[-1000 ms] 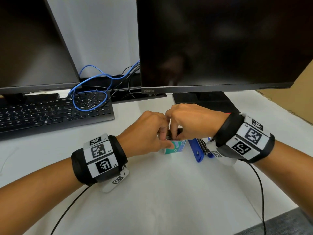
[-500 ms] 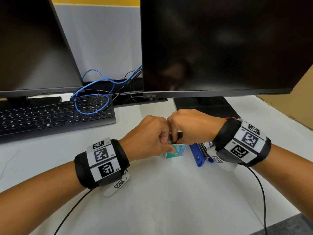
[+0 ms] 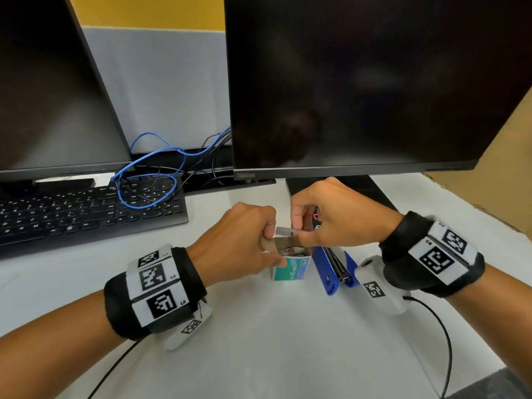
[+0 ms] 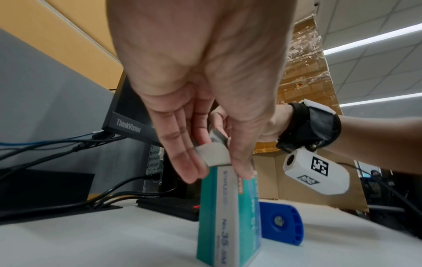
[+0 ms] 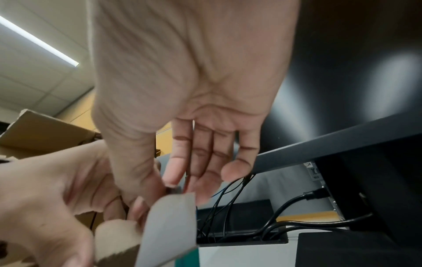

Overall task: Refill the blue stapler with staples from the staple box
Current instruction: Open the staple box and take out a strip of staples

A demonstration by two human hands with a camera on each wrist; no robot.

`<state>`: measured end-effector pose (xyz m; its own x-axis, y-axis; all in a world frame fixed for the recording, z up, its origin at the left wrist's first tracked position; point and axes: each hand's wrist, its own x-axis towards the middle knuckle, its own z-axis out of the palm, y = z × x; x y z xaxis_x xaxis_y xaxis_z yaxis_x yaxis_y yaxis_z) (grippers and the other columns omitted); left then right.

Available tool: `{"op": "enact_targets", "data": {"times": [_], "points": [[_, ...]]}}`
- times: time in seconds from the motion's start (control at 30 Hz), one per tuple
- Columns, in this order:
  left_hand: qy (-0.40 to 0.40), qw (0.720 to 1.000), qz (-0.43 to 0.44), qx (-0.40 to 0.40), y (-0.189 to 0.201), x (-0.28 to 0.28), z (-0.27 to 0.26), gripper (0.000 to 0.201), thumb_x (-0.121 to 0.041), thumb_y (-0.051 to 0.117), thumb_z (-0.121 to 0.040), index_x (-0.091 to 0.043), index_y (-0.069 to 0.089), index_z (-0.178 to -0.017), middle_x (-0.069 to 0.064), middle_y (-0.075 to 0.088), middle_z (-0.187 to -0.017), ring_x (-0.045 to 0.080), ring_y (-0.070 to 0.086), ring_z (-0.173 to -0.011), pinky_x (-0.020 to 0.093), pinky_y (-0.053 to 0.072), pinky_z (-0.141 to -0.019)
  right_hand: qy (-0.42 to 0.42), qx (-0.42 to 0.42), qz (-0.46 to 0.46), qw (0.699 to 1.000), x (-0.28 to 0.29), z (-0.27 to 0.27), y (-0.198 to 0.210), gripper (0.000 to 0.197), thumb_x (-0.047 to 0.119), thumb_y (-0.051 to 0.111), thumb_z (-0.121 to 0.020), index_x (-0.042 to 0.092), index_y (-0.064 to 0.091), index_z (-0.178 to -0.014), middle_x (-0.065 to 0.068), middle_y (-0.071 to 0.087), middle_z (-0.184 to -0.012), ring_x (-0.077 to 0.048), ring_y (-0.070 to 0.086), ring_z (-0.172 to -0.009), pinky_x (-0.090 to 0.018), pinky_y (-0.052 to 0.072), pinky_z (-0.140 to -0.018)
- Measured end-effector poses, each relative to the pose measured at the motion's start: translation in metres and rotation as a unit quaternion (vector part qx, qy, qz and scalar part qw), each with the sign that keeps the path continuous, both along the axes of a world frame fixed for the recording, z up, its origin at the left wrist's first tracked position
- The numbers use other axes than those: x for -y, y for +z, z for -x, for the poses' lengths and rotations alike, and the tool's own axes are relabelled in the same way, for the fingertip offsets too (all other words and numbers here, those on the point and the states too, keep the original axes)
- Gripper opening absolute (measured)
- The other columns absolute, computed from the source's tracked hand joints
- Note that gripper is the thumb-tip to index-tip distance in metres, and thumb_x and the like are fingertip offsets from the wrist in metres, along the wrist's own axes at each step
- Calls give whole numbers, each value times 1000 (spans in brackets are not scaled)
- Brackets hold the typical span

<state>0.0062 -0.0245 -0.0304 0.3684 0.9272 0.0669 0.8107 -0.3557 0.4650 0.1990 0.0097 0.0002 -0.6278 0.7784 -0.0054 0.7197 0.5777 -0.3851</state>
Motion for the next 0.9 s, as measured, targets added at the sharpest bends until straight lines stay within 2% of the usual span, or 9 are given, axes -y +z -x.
{"op": "enact_targets", "data": {"times": [0.1, 0.2, 0.3, 0.4, 0.53, 0.63, 0.77, 0.83, 0.9], "points": [[11, 996, 27, 81, 4, 2, -1, 43, -29, 88, -67, -18, 56, -94, -6, 64, -87, 16, 66, -75, 26, 61, -63, -29, -80, -15, 996, -2, -6, 3, 10, 24, 75, -80, 16, 71, -83, 6, 72, -75, -10, 68, -65, -16, 57, -61], [8, 983, 58, 177, 5, 5, -4, 52, -18, 89, -66, -22, 54, -103, -5, 64, -97, 18, 70, -80, 33, 64, -70, -46, -128, -7, 991, 1, -14, 8, 9, 16, 76, -80, 11, 69, -82, 1, 74, -74, -10, 71, -63, -18, 59, -63], [-9, 976, 82, 203, 4, 7, -10, 58, -12, 86, -70, -25, 49, -113, -5, 64, -103, 18, 70, -88, 34, 63, -79, -53, -129, -1, 990, 5, -21, 9, 10, 15, 76, -80, 10, 68, -83, 2, 73, -74, -9, 71, -62, -16, 57, -61], [-25, 981, 89, 172, 2, 6, -16, 71, -14, 85, -72, -31, 42, -126, -6, 62, -110, 17, 68, -91, 33, 62, -84, -63, -142, 29, 987, 9, -27, 7, 14, 13, 76, -80, 11, 68, -91, 1, 73, -79, -8, 72, -67, -16, 57, -63], [-64, 989, 67, 119, 1, 2, -22, 82, -25, 85, -71, -35, 35, -136, -9, 56, -118, 14, 65, -91, 26, 61, -81, -84, -147, 51, 984, 15, -34, 4, 30, 15, 79, -76, 13, 67, -103, -2, 76, -80, -10, 74, -66, -20, 61, -66], [-78, 993, 44, 73, -3, -1, -25, 86, -35, 82, -73, -39, 32, -142, -12, 54, -126, 10, 58, -101, 23, 55, -84, -103, -141, 50, 983, 18, -43, 1, 37, 19, 81, -74, 15, 66, -107, -3, 77, -79, -13, 75, -66, -22, 62, -66], [-103, 994, 1, 38, -6, -4, -21, 67, -40, 76, -79, -38, 48, -139, -9, 55, -133, 10, 53, -116, 32, 53, -94, -120, -96, 39, 987, 17, -55, -8, 46, 22, 78, -77, 23, 61, -120, 0, 74, -79, -11, 74, -64, -18, 59, -65], [-114, 993, -12, 22, -6, -4, -17, 54, -39, 74, -80, -36, 59, -132, -9, 59, -130, 13, 54, -118, 33, 55, -93, -118, -64, 29, 991, 16, -60, -14, 47, 24, 74, -81, 29, 59, -126, 0, 70, -81, -9, 74, -64, -15, 56, -68], [-103, 994, -16, 13, -6, -4, -14, 41, -36, 75, -80, -29, 70, -120, -5, 66, -124, 14, 60, -112, 34, 59, -85, -107, -41, 21, 993, 15, -63, -21, 42, 24, 72, -84, 30, 62, -124, 0, 68, -82, -7, 73, -64, -15, 55, -69]]}}
